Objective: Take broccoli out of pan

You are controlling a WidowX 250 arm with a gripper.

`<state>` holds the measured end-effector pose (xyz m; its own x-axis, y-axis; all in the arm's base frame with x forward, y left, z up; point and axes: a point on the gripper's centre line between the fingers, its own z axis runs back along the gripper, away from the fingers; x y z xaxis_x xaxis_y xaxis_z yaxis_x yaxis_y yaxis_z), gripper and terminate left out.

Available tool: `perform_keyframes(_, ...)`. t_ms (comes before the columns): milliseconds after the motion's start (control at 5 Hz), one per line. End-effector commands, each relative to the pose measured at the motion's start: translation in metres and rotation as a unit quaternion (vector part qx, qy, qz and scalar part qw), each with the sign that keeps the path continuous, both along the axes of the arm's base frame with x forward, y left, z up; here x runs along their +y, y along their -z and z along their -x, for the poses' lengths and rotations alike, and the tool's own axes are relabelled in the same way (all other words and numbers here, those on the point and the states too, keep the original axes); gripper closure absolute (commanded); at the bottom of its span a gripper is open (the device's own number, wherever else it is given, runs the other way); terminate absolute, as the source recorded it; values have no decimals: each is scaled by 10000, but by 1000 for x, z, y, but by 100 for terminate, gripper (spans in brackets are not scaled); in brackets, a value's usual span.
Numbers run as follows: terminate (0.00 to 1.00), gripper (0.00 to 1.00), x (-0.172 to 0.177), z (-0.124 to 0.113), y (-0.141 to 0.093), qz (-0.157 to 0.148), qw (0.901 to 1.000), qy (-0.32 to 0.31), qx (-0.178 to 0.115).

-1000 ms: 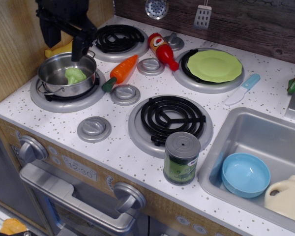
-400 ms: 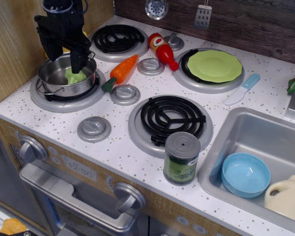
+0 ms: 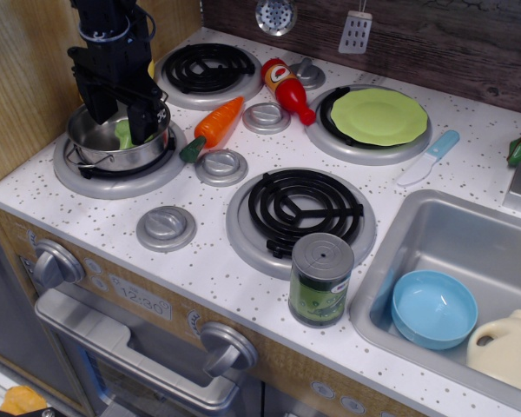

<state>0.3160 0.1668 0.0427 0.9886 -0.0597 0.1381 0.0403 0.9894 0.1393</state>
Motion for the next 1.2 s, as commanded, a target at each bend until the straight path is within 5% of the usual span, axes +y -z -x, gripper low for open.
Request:
perform_keyframes(0, 0, 0, 12, -7, -2, -22, 9997, 153, -206)
perform_keyframes(200, 0, 0, 16, -10, 6, 103, 9997, 184, -129)
perform_keyframes(400, 0, 100, 17, -13, 6, 132, 9997, 185, -79)
perform_keyframes(1000, 0, 100, 1, -28, -75, -682, 9974, 249, 9)
